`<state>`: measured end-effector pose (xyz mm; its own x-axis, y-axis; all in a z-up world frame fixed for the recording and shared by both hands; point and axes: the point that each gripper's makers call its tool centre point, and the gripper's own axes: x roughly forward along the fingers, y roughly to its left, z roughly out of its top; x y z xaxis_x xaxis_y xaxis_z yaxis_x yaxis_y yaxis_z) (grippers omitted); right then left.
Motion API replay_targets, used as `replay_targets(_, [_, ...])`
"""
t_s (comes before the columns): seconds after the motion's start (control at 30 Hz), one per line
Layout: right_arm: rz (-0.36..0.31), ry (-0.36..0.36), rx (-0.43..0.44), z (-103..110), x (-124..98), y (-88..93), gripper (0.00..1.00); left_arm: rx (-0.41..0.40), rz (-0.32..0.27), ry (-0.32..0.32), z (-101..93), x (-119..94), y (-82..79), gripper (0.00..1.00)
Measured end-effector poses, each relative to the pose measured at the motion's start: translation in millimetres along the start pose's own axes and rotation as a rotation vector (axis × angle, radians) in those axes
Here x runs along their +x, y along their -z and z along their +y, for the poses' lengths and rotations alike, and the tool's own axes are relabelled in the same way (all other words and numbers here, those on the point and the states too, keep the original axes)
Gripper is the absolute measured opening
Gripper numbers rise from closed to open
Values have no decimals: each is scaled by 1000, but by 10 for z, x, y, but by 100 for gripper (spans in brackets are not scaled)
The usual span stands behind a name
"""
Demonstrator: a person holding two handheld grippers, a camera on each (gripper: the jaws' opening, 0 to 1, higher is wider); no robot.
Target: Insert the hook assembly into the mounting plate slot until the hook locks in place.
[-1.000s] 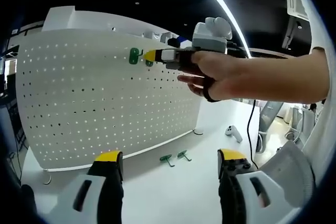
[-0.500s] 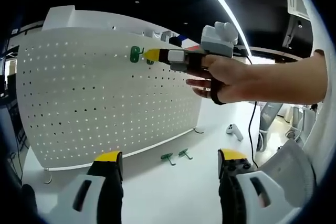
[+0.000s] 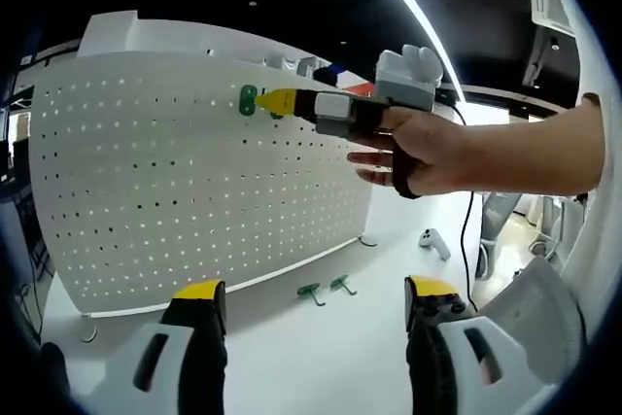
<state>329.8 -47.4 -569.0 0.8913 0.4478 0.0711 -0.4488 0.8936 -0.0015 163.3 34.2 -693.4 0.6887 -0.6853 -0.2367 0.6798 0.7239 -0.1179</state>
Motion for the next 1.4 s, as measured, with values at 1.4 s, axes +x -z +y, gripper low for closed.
replay_targets(1.4, [93, -157, -34, 101, -645, 470, 72, 22, 9, -1, 43, 27, -4, 78])
